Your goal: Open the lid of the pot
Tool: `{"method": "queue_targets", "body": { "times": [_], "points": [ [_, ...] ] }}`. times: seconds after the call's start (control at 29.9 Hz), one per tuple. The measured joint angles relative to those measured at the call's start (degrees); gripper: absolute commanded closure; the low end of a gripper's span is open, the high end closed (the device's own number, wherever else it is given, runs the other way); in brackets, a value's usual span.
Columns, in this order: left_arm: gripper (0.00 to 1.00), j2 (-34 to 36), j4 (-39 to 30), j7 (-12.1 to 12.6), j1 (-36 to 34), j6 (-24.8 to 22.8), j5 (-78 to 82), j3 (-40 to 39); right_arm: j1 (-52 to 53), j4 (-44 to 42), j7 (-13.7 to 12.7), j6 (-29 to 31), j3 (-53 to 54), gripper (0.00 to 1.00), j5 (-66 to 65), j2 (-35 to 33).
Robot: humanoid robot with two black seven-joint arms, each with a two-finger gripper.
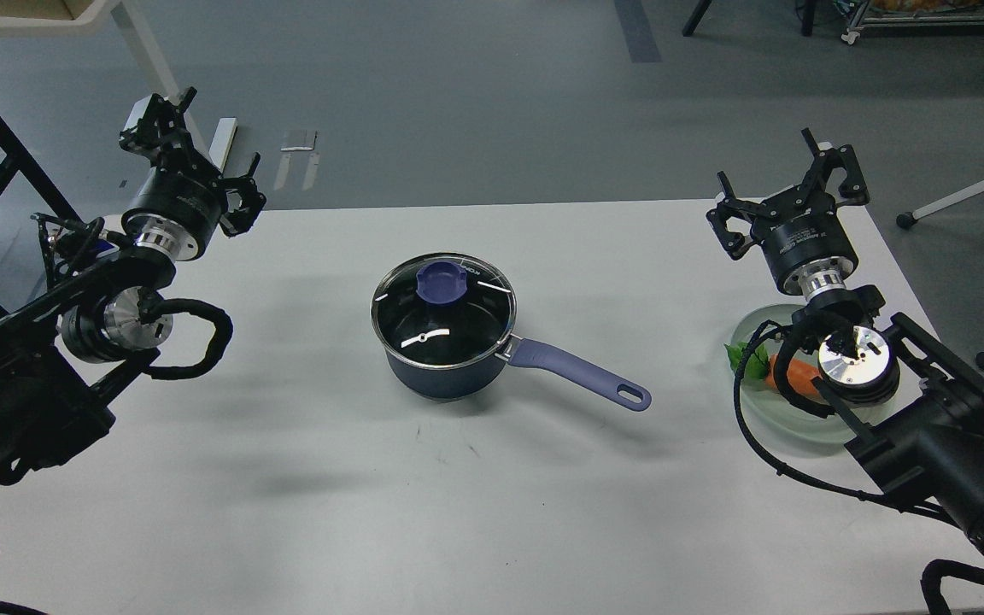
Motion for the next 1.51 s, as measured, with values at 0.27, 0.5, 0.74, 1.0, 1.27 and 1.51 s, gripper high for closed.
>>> {"method": "queue_targets", "body": {
  "times": [0.27,0.5,0.74,1.0,1.27,1.51],
  "points": [
    [0.00,0.7,-0.1,-0.4,-0.1,0.2,0.1,0.4,0.3,-0.3,0.1,-0.1,0.1,0.00,0.0,0.5],
    [0.00,1.1,-0.2,-0.4,-0.1,-0.1,-0.3,-0.2,0.8,0.3,-0.2,0.3,-1.6,0.00,-0.2,-1.3],
    [0.00,1.2,-0.3,-0.3,-0.1,0.5,-0.4,-0.1,3.1,5.4,-0.2,0.3,-9.0,0.00,-0.8,-13.1],
    [0.01,1.6,-0.3,2.0,-0.4,0.1,0.1,0.5,8.7,10.9,-0.2,-0.3,-15.5,0.00,-10.5,-23.8],
    [0.01,4.1,-0.4,8.7,-0.7,-0.6,0.1,0.4,14.9,18.0,-0.2,-0.7,-20.8,0.00,-29.0,-31.0],
    [0.01,5.4,-3.7,9.0,-0.7,-1.1,0.1,0.6,28.0,18.9,0.0,-0.7,-36.7,0.00,-51.1,-30.9]
  ]
}}
